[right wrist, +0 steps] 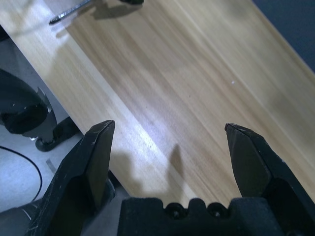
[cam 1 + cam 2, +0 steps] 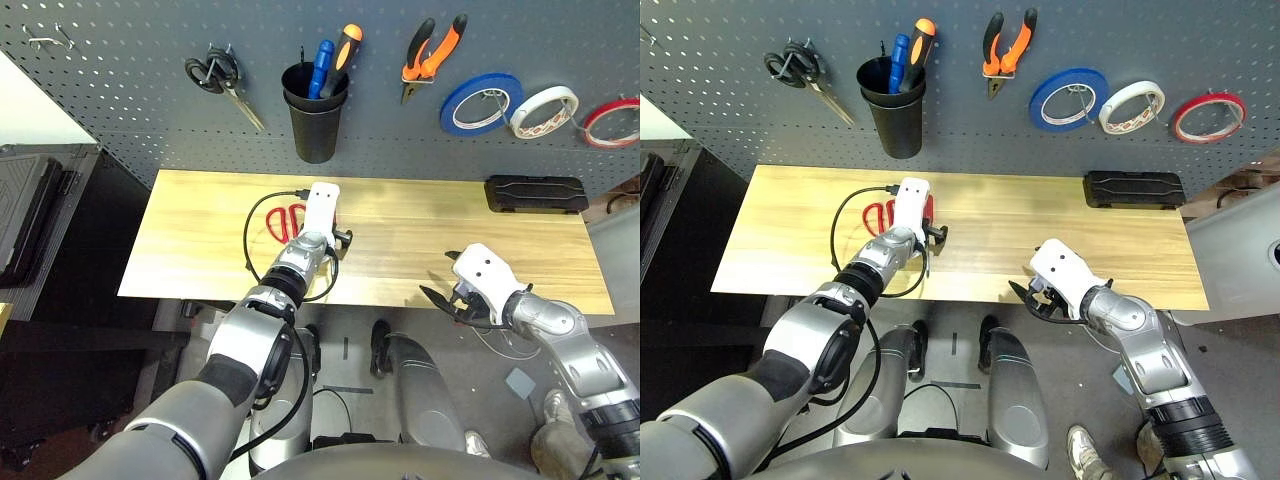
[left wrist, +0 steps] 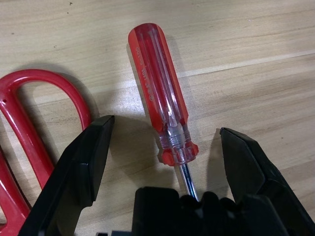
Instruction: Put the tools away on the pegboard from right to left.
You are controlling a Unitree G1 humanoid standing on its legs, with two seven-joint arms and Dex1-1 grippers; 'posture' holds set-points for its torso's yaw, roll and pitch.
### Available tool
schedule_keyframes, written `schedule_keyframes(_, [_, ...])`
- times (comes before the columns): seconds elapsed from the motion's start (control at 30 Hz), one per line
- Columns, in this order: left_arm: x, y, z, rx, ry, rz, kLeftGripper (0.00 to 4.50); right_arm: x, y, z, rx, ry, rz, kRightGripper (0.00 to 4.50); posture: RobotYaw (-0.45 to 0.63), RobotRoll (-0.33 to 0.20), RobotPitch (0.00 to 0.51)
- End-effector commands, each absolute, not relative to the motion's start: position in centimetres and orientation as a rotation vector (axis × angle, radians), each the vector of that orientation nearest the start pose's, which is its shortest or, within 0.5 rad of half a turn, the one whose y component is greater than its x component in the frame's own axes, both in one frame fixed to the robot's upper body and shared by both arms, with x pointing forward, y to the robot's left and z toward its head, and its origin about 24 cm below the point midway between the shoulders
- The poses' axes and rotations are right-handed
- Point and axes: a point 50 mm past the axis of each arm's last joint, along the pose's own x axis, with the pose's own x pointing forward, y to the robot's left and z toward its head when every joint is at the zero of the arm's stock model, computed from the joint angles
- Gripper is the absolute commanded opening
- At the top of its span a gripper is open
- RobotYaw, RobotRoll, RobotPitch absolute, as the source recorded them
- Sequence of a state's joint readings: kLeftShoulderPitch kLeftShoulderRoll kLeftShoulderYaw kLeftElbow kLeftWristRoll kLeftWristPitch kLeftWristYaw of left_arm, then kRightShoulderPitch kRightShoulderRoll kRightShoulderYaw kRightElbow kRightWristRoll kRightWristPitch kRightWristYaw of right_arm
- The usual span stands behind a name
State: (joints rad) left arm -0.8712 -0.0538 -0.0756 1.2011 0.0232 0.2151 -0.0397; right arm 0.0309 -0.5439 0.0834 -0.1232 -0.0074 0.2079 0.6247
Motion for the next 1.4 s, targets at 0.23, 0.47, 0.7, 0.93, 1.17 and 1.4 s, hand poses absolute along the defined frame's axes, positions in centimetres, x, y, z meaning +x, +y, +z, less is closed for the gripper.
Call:
schedule_keyframes(0.23, [34.7,6.4,-0.2,0.189,0.638,-0.288,1.15,23.1,-20.2,5.7,-0.454,0.229,0.722,4.5,0.06,0.0,0.3])
schedule_keyframes(0.47, [34.7,6.1,0.0,0.14,0.629,-0.279,0.82,23.3,-19.9,6.0,-0.47,0.181,0.794,4.5,0.1,0.0,0.291])
schedule_keyframes(0.7, [34.9,5.8,1.6,0.048,0.557,-0.273,0.82,23.8,-19.9,6.0,-0.445,0.114,0.842,4.5,0.16,0.0,0.275])
schedule_keyframes(0.93, [33.0,6.7,4.2,-0.036,0.44,-0.248,0.82,25.0,-20.1,5.8,-0.363,0.09,0.864,4.5,0.23,0.0,0.262])
schedule_keyframes(1.17, [30.0,8.5,5.9,-0.076,0.392,-0.192,0.82,26.5,-20.6,5.7,-0.316,0.088,0.853,4.5,0.28,0.0,0.258])
schedule_keyframes(1.4, [27.7,11.3,7.6,-0.09,0.327,-0.098,0.82,28.2,-20.9,6.7,-0.311,0.015,0.852,4.5,0.34,0.0,0.258])
